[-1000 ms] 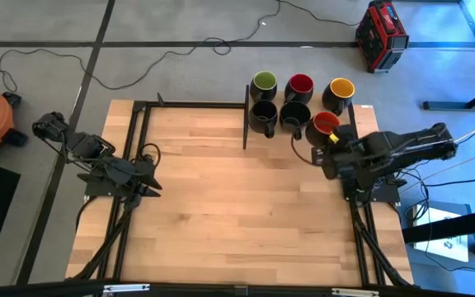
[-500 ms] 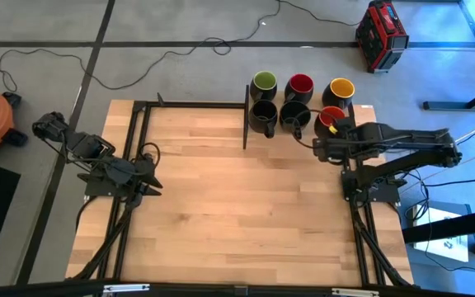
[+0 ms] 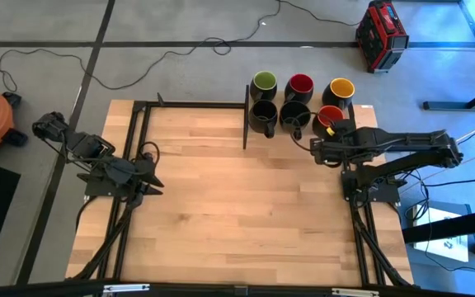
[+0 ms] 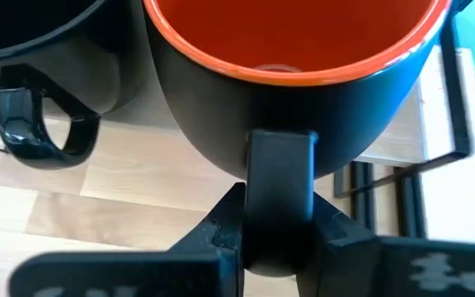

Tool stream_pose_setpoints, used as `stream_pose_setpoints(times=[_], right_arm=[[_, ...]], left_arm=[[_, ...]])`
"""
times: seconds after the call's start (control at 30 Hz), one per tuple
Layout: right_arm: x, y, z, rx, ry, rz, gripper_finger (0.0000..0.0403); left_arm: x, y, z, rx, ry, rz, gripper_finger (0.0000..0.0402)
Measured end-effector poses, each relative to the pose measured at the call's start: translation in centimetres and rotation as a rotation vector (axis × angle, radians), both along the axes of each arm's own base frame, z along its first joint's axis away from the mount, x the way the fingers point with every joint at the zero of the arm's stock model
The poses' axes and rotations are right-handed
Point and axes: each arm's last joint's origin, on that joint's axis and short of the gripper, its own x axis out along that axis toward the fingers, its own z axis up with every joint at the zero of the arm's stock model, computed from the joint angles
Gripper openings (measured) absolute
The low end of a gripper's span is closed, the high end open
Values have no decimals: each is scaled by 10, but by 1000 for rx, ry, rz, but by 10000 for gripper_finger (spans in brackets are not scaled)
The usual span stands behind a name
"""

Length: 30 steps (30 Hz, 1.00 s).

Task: Place coffee mugs
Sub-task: Put the orange mug on the shelf

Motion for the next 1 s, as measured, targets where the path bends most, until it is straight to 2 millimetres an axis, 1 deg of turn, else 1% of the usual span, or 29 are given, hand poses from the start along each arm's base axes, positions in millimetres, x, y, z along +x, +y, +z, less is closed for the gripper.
stream_pose_setpoints(times=[0.17,0.37,0.47,0.67,0.83,1.0], right_arm=[[0,0,-5,-1,2,-21,44],[0,-1,-6,-27,-16,-49,44],[0,-5,-5,-44,-25,-76,44],[2,-10,-5,-34,-31,-87,44],[1,-10,-6,-10,-23,-81,45],[1,-11,-6,-28,-19,-83,68]], left_arm=[[1,0,1,-4,-11,3,114],[1,0,1,2,-15,10,114],[1,0,1,8,-18,17,114],[1,0,1,8,-17,17,114],[1,0,1,9,-16,16,114],[1,0,1,9,-16,16,114]])
